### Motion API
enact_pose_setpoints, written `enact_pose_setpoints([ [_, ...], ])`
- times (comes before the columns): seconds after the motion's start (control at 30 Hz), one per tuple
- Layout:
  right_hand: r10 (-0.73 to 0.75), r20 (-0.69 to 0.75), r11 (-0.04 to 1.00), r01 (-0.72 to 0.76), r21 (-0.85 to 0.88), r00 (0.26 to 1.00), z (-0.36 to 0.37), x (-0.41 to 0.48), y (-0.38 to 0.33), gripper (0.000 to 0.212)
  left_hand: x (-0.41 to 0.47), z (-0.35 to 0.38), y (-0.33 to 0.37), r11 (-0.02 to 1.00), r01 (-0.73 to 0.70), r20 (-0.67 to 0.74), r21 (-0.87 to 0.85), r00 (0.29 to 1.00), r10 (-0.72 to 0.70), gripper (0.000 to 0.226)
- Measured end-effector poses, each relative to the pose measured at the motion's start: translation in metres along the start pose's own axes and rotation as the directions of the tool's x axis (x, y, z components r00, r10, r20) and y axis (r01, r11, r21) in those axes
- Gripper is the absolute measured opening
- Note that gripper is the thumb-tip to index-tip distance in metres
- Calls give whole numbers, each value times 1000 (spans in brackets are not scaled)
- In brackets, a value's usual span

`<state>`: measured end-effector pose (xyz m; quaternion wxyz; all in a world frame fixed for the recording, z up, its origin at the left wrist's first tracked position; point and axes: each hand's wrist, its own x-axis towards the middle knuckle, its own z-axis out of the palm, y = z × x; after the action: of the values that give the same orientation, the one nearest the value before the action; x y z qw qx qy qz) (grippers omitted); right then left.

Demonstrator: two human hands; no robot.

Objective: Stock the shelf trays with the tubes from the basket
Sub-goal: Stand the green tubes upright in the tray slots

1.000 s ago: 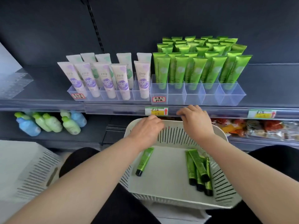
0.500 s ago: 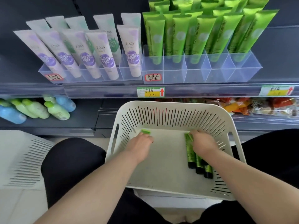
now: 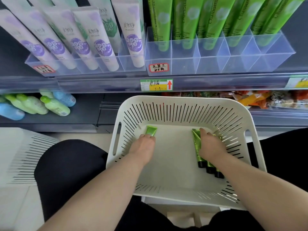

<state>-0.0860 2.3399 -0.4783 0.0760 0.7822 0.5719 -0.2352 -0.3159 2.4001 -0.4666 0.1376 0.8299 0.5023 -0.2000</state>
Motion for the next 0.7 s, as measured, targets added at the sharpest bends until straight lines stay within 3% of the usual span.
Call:
enact_pose_setpoints([
  [0.07, -38, -13, 998, 39, 54, 999, -3, -1, -10, 65, 2, 1, -1, 999, 44, 5, 1, 999, -45, 47],
  [0.23, -217, -101, 965, 229, 126, 971, -12, -12, -36, 24, 8, 7, -5, 984, 157, 77, -81, 986, -151, 51],
  [0.43, -272, -146, 885, 307, 351, 951, -20, -15, -43, 21, 14, 16, -6, 969, 161, 100, -189, 984, -144, 33],
  [0.5, -274, -164, 876, 316, 365, 948, -21, -16, -42, 12, 18, 18, -4, 962, 165, 90, -216, 985, -149, 27],
  [0.57, -278, -169, 878, 321, 354, 946, -21, -17, -41, 19, 21, 21, -1, 948, 197, 66, -252, 980, -186, 24],
  [0.7, -280, -199, 873, 335, 354, 939, -21, -17, -38, 20, 30, 23, 7, 904, 267, 16, -333, 961, -278, 35],
])
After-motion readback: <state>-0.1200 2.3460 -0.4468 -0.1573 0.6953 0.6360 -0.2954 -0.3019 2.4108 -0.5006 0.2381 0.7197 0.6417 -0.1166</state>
